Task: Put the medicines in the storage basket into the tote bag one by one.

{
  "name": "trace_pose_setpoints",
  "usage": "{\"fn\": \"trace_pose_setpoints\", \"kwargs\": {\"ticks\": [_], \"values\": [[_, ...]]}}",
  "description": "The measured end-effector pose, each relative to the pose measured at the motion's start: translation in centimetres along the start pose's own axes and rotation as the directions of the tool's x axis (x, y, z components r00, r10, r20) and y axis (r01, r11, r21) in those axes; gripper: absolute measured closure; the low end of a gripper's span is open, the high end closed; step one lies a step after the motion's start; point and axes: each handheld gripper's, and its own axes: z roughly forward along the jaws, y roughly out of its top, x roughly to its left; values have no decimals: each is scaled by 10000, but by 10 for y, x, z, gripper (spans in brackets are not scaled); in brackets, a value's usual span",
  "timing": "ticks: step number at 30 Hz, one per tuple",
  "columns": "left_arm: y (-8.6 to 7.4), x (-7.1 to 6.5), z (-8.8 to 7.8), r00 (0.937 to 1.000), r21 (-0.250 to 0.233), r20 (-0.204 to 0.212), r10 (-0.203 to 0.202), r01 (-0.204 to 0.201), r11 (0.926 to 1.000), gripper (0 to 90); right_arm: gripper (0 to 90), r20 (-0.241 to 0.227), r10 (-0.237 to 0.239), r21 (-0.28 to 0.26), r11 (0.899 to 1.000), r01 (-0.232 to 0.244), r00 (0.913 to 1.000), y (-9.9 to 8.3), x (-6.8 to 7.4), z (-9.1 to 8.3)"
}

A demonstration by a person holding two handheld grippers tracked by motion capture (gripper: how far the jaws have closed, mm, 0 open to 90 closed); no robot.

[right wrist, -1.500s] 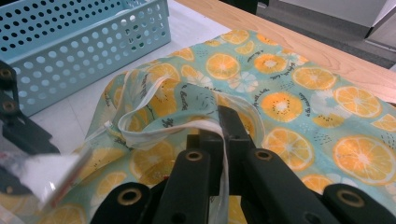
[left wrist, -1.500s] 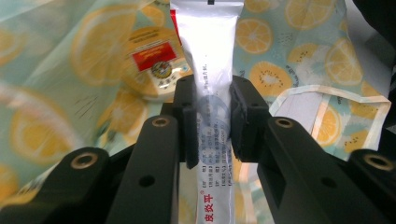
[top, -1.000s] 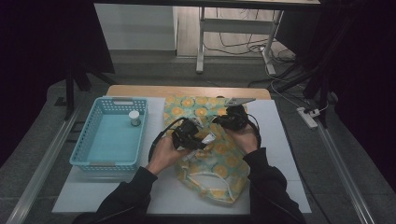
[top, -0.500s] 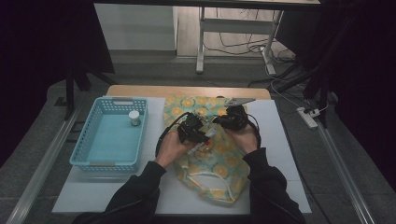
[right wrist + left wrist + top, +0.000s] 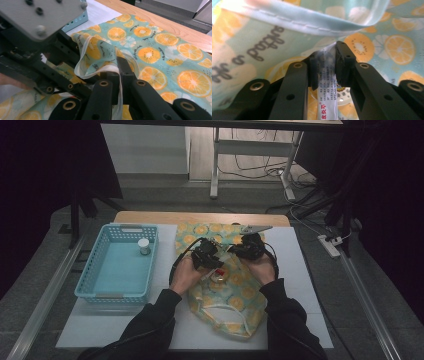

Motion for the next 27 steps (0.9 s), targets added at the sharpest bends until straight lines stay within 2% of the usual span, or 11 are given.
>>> {"fn": "trace_pose_setpoints", "kwargs": {"ticks": [7, 12, 16, 24, 27], "values": [[1, 3, 2, 9994, 180, -315, 145, -139, 9997, 742, 895, -1, -26, 39, 10000, 26, 10000, 0, 0, 1], [-1, 5, 4, 9990, 210, -425, 99, -91, 9997, 727, 895, 5, -39, 67, 10000, 39, 10000, -1, 1, 2], [-2, 5, 2, 9990, 148, -429, 107, -101, 9998, 634, 895, -11, -28, 93, 10000, 29, 10000, -1, 1, 3], [-2, 0, -4, 9990, 178, -225, 399, -395, 9991, 527, 895, -9, -38, 77, 10000, 38, 10000, -1, 1, 2], [-3, -4, -9, 9990, -20, -53, 444, -444, 9990, 476, 895, -5, -49, 77, 10000, 49, 10000, -1, 1, 2]]}}
